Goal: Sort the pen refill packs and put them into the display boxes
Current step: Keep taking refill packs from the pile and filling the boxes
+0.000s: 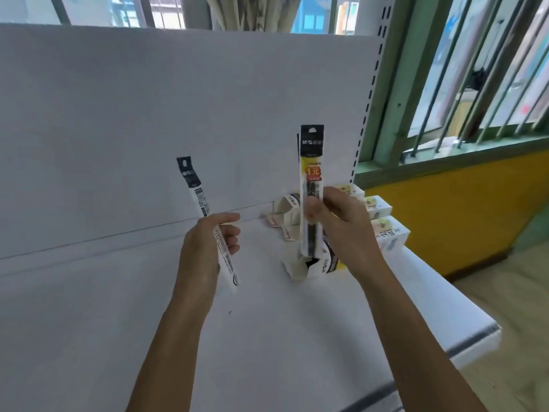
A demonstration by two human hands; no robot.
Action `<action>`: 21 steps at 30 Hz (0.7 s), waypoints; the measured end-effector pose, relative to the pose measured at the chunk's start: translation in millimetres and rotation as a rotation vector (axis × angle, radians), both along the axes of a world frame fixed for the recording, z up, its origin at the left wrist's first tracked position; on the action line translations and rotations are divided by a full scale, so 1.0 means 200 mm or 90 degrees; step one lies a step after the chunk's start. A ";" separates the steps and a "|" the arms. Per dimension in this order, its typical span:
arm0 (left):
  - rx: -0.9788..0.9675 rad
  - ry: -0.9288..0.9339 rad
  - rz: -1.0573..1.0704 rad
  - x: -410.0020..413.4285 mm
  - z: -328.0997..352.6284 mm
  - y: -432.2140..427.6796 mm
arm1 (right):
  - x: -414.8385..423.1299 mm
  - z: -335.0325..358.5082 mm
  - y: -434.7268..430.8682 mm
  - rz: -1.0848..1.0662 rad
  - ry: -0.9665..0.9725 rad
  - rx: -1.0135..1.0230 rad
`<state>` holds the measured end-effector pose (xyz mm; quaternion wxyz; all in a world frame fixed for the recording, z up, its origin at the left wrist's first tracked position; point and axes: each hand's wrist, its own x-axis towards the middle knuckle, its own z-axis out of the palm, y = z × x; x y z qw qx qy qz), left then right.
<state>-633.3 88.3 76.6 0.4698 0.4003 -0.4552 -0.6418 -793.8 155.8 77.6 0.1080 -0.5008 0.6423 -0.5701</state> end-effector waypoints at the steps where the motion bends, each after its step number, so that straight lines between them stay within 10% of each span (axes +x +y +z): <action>1: -0.013 -0.019 0.025 0.00 -0.01 0.00 | -0.02 -0.01 -0.03 0.015 0.013 0.004; 13: -0.058 -0.092 0.287 -0.16 -0.10 0.15 | -0.18 -0.09 -0.18 0.221 0.531 0.133; 21: -0.127 -0.059 0.561 -0.32 -0.13 0.29 | -0.23 -0.10 -0.12 0.239 0.621 0.188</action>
